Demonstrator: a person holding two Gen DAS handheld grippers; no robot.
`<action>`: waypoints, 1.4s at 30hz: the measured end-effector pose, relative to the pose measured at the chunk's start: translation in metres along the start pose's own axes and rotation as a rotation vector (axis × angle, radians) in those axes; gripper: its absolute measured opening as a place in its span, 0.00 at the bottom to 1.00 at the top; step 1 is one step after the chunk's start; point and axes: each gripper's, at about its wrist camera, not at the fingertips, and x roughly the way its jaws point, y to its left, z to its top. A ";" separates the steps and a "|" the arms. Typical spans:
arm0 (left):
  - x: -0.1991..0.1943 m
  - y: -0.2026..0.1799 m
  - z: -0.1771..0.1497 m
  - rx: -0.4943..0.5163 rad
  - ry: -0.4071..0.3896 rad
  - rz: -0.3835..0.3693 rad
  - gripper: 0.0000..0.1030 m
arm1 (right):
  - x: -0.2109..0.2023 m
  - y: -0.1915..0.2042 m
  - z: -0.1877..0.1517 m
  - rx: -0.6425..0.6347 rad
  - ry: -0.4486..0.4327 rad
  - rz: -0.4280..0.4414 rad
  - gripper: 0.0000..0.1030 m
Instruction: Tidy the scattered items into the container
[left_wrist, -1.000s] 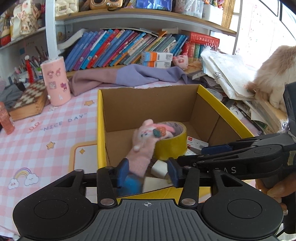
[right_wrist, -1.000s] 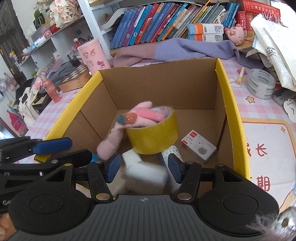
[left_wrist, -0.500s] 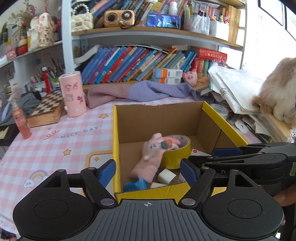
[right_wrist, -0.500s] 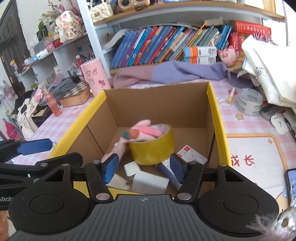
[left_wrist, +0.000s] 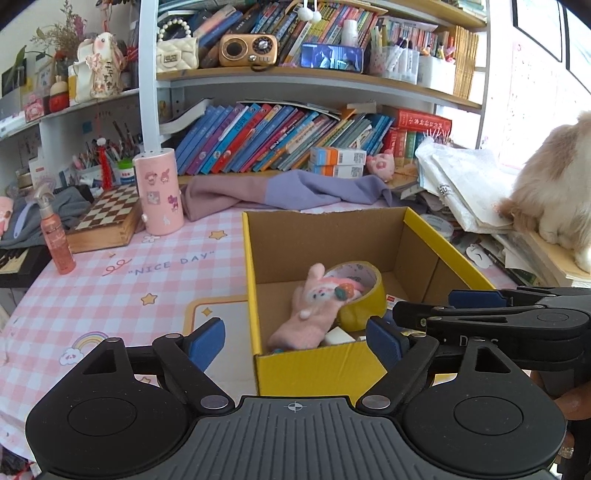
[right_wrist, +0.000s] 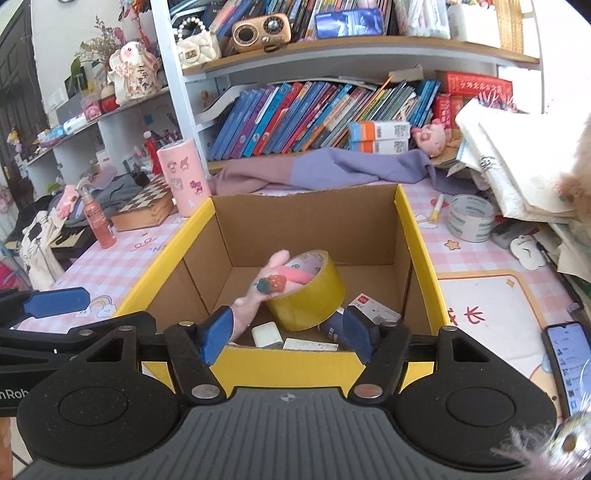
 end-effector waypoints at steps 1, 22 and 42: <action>-0.003 0.003 -0.001 -0.003 -0.001 -0.002 0.84 | -0.003 0.004 -0.001 0.000 -0.004 -0.009 0.63; -0.068 0.075 -0.051 -0.058 0.018 0.031 0.87 | -0.050 0.099 -0.051 -0.016 0.004 -0.083 0.70; -0.115 0.108 -0.087 -0.036 0.026 0.111 0.94 | -0.076 0.156 -0.092 -0.057 0.012 -0.092 0.74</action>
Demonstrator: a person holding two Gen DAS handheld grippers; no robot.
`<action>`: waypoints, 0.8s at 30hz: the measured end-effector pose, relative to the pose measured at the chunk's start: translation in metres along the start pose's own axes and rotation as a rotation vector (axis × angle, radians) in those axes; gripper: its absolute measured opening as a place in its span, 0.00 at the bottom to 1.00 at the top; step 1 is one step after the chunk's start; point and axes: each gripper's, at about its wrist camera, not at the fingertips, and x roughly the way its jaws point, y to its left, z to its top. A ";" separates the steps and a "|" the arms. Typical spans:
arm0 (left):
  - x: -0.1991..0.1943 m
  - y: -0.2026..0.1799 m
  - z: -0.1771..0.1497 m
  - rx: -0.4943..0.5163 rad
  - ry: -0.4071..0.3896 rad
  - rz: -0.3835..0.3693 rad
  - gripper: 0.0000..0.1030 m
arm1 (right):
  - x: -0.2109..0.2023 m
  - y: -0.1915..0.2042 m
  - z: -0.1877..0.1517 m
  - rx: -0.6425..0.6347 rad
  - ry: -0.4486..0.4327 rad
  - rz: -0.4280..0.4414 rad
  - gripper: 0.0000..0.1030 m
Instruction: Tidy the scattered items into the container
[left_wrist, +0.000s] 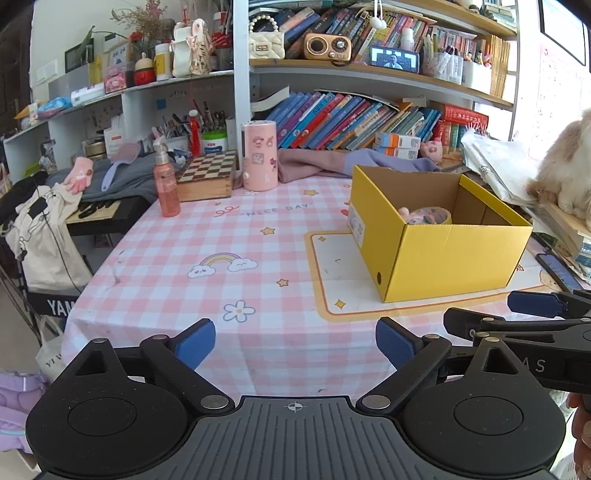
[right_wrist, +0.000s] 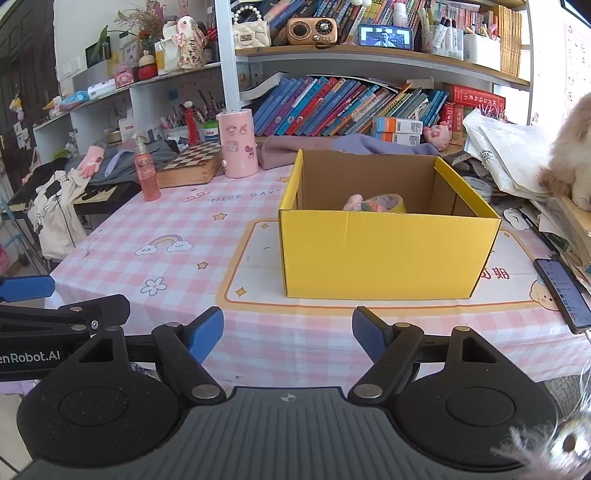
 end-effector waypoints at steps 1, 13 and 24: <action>-0.001 0.001 -0.001 0.001 0.001 0.001 0.95 | -0.001 0.002 -0.001 0.001 0.001 -0.002 0.74; -0.011 0.011 -0.011 -0.007 0.001 0.003 0.98 | -0.012 0.016 -0.012 -0.012 0.002 -0.005 0.77; -0.017 0.018 -0.016 -0.018 0.008 0.027 0.98 | -0.015 0.026 -0.015 -0.022 0.007 -0.003 0.79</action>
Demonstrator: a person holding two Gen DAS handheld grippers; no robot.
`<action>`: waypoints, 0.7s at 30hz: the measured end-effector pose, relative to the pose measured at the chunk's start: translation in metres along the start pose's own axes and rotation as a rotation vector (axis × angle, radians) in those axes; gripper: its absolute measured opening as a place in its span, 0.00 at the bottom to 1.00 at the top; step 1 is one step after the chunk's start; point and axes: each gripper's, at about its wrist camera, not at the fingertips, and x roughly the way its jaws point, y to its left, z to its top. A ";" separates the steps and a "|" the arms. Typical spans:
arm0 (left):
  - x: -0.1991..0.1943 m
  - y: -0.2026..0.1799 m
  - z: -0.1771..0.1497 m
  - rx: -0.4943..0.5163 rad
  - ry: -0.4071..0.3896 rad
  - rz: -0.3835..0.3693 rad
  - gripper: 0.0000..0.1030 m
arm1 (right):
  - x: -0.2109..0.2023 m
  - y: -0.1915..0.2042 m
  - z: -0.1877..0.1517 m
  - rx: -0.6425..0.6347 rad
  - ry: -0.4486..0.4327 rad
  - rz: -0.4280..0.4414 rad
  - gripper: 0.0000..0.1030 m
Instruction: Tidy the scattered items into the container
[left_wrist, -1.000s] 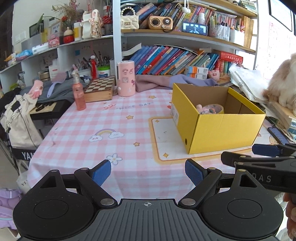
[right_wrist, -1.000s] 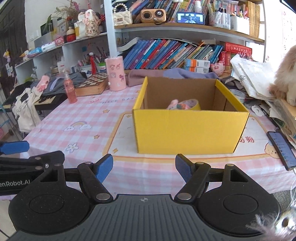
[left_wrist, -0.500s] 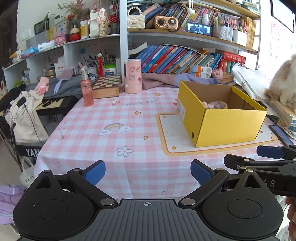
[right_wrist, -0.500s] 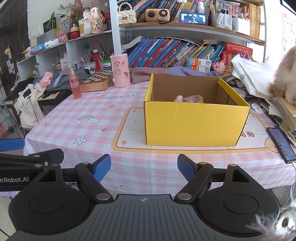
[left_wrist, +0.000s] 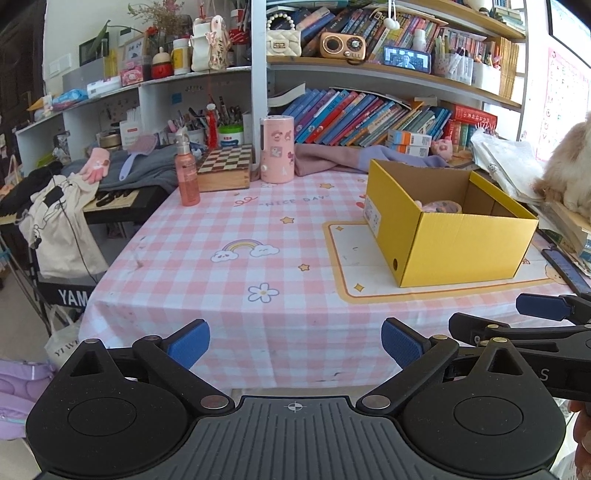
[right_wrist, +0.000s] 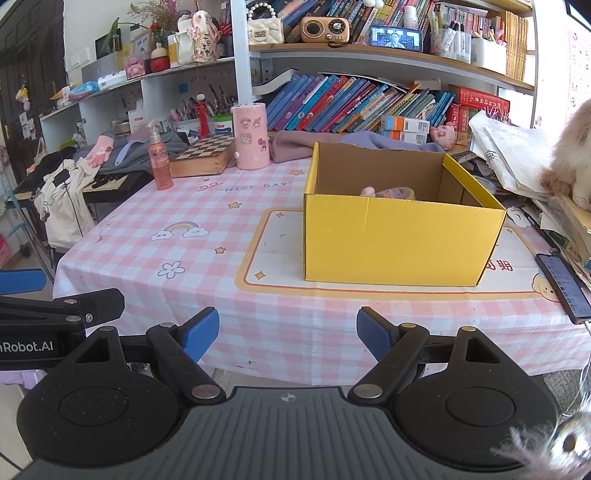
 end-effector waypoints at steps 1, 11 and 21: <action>0.000 0.001 0.000 -0.001 0.001 0.002 0.98 | 0.000 0.001 0.000 -0.001 0.001 0.001 0.79; -0.001 0.006 -0.004 -0.003 0.016 -0.008 0.98 | -0.003 0.006 -0.002 -0.008 0.008 -0.011 0.83; 0.002 0.007 -0.004 0.001 0.030 0.004 1.00 | -0.001 0.005 -0.002 -0.005 0.014 -0.020 0.85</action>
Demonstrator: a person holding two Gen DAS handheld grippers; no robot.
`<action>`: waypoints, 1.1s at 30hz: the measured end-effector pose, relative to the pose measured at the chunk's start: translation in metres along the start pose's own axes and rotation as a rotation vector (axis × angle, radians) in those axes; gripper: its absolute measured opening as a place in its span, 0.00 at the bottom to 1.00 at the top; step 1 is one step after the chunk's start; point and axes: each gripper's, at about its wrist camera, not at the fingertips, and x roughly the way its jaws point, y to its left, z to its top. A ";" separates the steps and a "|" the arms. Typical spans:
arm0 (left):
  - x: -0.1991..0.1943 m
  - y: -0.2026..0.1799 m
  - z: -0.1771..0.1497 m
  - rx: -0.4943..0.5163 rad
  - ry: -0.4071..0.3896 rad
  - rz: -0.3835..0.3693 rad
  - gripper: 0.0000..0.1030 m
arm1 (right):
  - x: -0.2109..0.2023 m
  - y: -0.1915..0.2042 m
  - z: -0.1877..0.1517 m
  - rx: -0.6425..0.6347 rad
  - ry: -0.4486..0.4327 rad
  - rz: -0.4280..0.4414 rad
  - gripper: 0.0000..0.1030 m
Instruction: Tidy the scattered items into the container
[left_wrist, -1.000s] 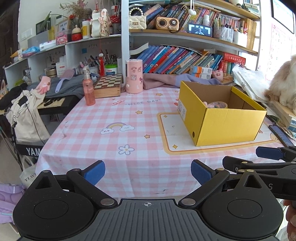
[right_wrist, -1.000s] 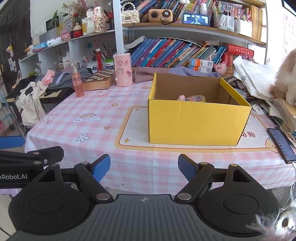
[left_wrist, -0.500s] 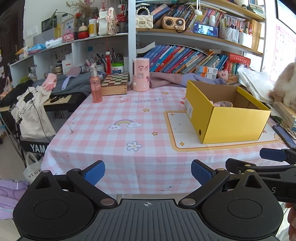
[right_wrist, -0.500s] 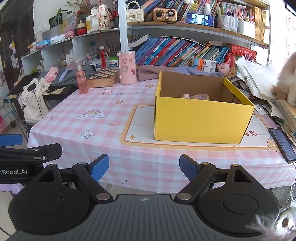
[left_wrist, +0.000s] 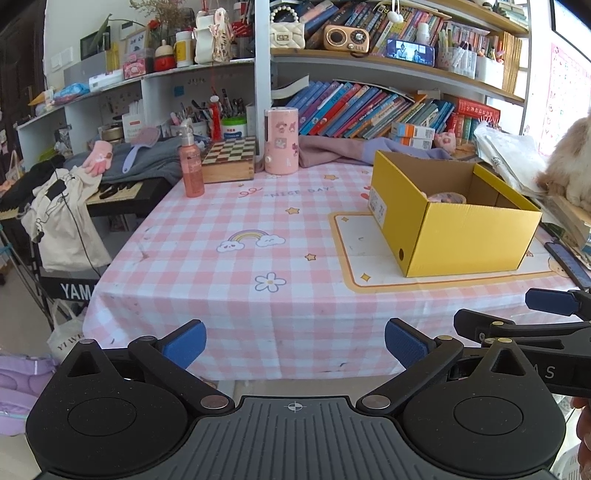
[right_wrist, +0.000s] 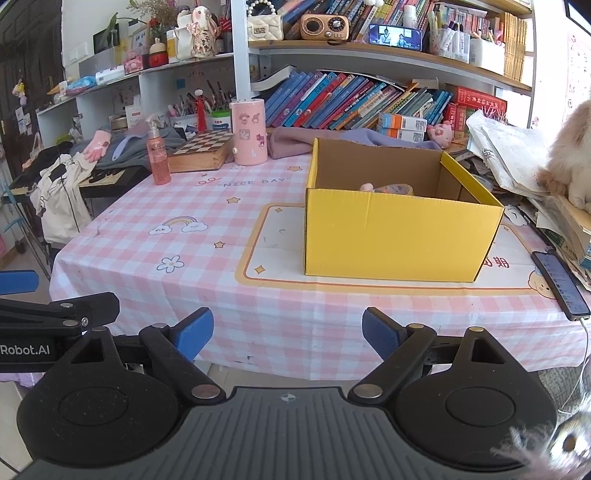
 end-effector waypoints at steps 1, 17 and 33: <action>0.001 0.001 0.000 -0.001 0.006 0.001 1.00 | 0.001 0.000 0.000 -0.001 0.004 -0.001 0.85; 0.013 0.005 0.002 -0.016 0.053 -0.019 1.00 | 0.012 -0.001 0.001 0.002 0.025 -0.013 0.88; 0.017 0.002 0.004 -0.008 0.068 -0.025 1.00 | 0.016 -0.001 0.001 0.000 0.038 -0.022 0.88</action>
